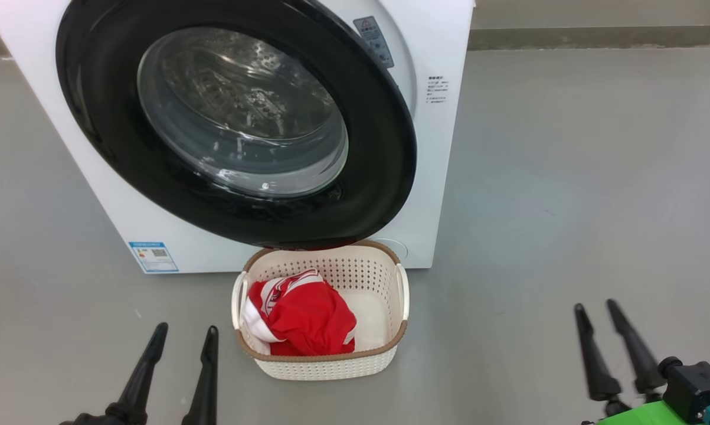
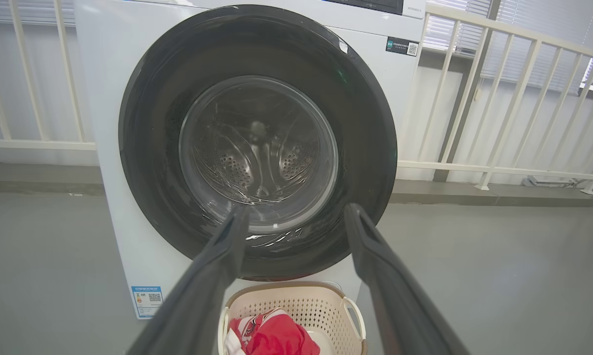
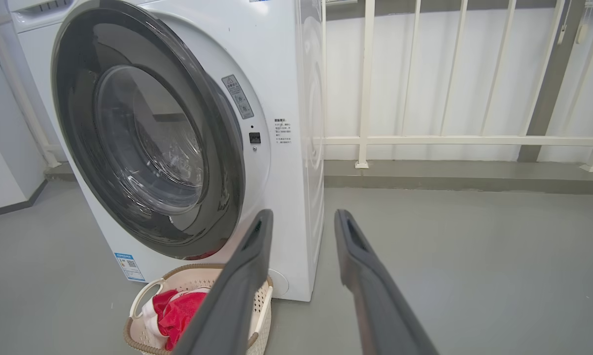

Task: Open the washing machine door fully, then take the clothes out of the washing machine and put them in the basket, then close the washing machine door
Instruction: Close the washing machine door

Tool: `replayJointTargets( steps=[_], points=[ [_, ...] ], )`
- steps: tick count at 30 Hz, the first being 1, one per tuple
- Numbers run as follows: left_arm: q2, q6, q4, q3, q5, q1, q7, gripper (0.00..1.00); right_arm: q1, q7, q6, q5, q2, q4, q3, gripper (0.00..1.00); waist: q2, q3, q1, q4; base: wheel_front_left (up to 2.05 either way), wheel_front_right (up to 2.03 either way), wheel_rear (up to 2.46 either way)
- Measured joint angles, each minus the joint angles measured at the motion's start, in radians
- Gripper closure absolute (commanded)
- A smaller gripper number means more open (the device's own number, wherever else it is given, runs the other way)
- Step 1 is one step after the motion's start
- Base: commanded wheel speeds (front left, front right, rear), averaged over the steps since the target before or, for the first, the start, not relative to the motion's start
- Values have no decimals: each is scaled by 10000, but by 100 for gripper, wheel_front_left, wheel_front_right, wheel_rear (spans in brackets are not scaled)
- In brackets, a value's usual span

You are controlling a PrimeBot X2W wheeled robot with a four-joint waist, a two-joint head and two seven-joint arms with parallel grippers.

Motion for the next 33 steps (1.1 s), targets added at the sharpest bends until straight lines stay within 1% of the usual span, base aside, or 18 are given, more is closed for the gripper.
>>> replayJointTargets(
  steps=[6,14,15,24,33],
  points=[
    [-119,-54,-136,-138,54,-1,0,0,-251,0,0,-19,2,500,159,100,0,113,0,148,0,0,0],
    [-192,-90,-337,-403,151,-47,0,0,-1469,0,0,-94,-10,1208,539,100,1,421,0,306,0,0,0],
    [-207,-127,-395,-462,163,-140,0,0,-1914,2,0,-115,-17,1423,694,100,0,568,0,344,0,0,0],
    [-288,-178,-723,-637,163,-727,-8,0,-3893,0,0,-374,-107,2293,1622,100,0,1388,0,579,0,0,0],
    [-368,-253,-775,-978,151,-1443,-8,0,-5801,0,0,-443,-188,3354,2299,100,0,2272,0,984,0,0,0]
  ],
)
